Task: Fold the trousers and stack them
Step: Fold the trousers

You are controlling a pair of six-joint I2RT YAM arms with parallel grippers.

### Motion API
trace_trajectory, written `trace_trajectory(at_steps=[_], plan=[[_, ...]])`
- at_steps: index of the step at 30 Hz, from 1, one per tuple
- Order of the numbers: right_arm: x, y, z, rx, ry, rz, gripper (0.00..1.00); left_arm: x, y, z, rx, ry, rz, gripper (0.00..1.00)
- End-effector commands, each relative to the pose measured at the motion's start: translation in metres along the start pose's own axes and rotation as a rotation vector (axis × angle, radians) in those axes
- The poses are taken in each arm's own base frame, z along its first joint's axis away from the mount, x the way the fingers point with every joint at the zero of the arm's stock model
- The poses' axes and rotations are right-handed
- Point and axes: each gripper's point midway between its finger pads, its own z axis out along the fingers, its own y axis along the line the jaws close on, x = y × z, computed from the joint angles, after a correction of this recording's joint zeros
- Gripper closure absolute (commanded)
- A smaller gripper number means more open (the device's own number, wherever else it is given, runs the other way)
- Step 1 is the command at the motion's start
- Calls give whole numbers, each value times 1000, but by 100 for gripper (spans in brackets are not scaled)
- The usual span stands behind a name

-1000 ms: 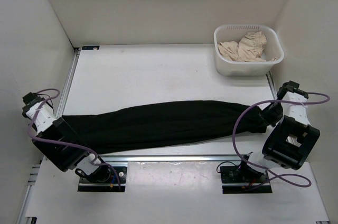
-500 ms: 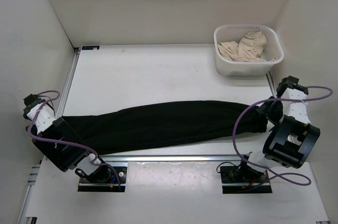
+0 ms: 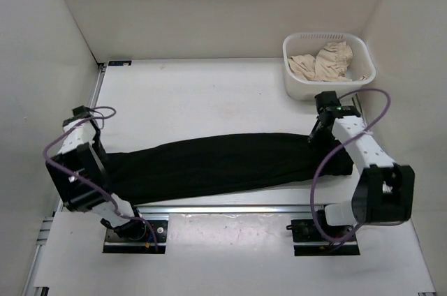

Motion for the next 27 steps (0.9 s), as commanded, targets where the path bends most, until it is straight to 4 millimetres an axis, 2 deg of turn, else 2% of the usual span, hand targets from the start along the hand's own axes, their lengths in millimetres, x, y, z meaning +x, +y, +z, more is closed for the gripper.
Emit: trace_trajectory(at_steps=[1, 2, 4, 6, 7, 8, 9, 10, 11, 13, 16, 17, 18, 19, 20, 21, 22, 23, 24, 25, 26, 27], plan=[[33, 19, 40, -64, 141, 87, 82, 3, -26, 29, 8, 20, 56, 41], [45, 18, 54, -50, 186, 82, 89, 1, -32, 40, -6, 35, 76, 41], [46, 17, 75, -36, 231, 109, 94, -15, -37, 50, -18, 16, 80, 46], [40, 16, 89, -25, 252, 138, 98, -26, -51, 59, -15, 18, 109, 47], [44, 14, 101, 1, 287, 143, 100, -40, -55, 57, -12, -13, 106, 47], [31, 11, 108, 12, 269, 167, 100, -48, -59, 57, -10, -27, 111, 47], [25, 11, 113, 14, 267, 179, 100, -54, -66, 61, -8, -35, 121, 47], [21, 11, 121, 18, 269, 189, 100, -66, -73, 56, -3, -62, 133, 47], [1, 15, 123, -4, 225, 213, 100, -73, -79, 55, 0, -81, 137, 47], [-18, 16, 129, -6, 191, 197, 100, -90, -88, 53, 5, -105, 147, 47], [-56, 22, 123, -28, 127, 139, 99, -103, -101, 50, 21, -127, 162, 47], [-57, 25, 120, -41, 148, 116, 95, -98, -102, 52, 29, -101, 175, 47], [-68, 29, 113, -72, 136, 103, 89, -96, -104, 50, 30, -96, 187, 47], [-71, 34, 103, -120, 137, 66, 68, -90, -104, 53, 28, -82, 194, 47], [-70, 36, 94, -139, 137, 55, 51, -79, -103, 56, 25, -60, 204, 46], [-72, 35, 74, -160, 120, 56, 37, -74, -102, 56, 25, -53, 208, 46], [-75, 32, 62, -174, 108, 81, 22, -70, -101, 56, 24, -50, 209, 46], [-78, 26, 51, -175, 94, 116, 17, -60, -103, 60, 34, -27, 219, 46], [-72, 16, 31, -157, 85, 147, 13, -58, -102, 58, 34, -28, 219, 46], [-68, 3, 26, -121, 94, 221, 2, -59, -103, 56, 47, -37, 215, 45], [-64, -9, 14, -94, 81, 266, 1, -51, -104, 58, 57, -13, 225, 45], [-55, -19, 11, -63, 103, 306, 1, -48, -105, 57, 66, -11, 226, 45]])
